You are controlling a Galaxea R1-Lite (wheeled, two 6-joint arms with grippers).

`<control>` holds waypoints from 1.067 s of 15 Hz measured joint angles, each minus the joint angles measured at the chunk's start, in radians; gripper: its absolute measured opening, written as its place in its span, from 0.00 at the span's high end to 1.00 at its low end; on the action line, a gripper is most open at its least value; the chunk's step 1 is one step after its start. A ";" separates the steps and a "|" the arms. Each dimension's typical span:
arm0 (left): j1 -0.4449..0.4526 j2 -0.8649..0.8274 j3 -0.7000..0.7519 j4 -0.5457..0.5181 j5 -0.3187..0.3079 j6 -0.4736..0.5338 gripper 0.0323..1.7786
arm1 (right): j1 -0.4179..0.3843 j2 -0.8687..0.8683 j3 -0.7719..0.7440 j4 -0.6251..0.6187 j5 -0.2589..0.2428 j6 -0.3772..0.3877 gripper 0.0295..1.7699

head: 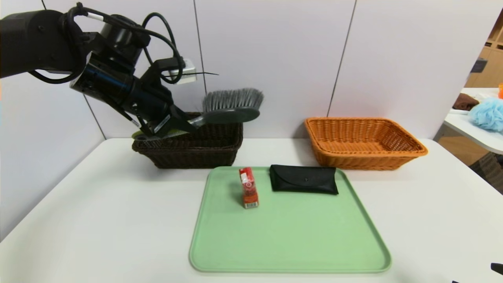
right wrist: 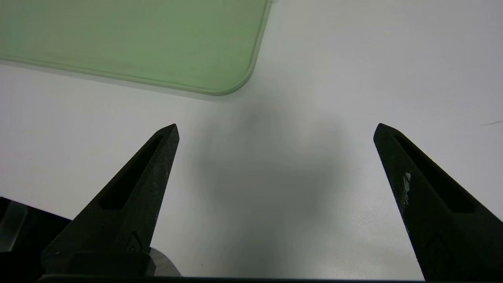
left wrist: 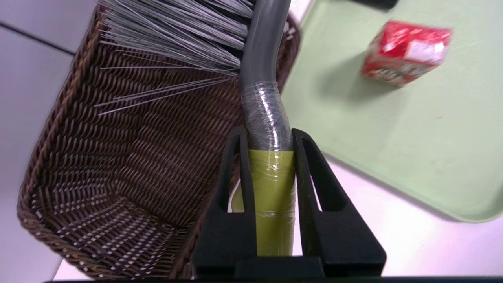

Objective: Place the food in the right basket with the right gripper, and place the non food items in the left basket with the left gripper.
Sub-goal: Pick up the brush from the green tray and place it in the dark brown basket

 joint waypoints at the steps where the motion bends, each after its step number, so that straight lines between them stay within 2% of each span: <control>1: 0.026 0.010 -0.001 -0.001 -0.014 0.021 0.83 | 0.000 -0.001 0.009 -0.002 0.000 0.000 0.03; 5: 0.130 0.057 -0.001 -0.045 -0.112 0.129 0.83 | 0.000 -0.021 0.039 0.001 -0.003 0.001 0.03; 11: 0.164 0.145 -0.001 -0.157 -0.229 0.159 0.83 | 0.000 -0.030 0.042 0.001 -0.009 0.004 0.03; 16: 0.193 0.206 -0.001 -0.217 -0.268 0.201 0.83 | 0.000 -0.039 0.050 0.002 -0.009 0.004 0.03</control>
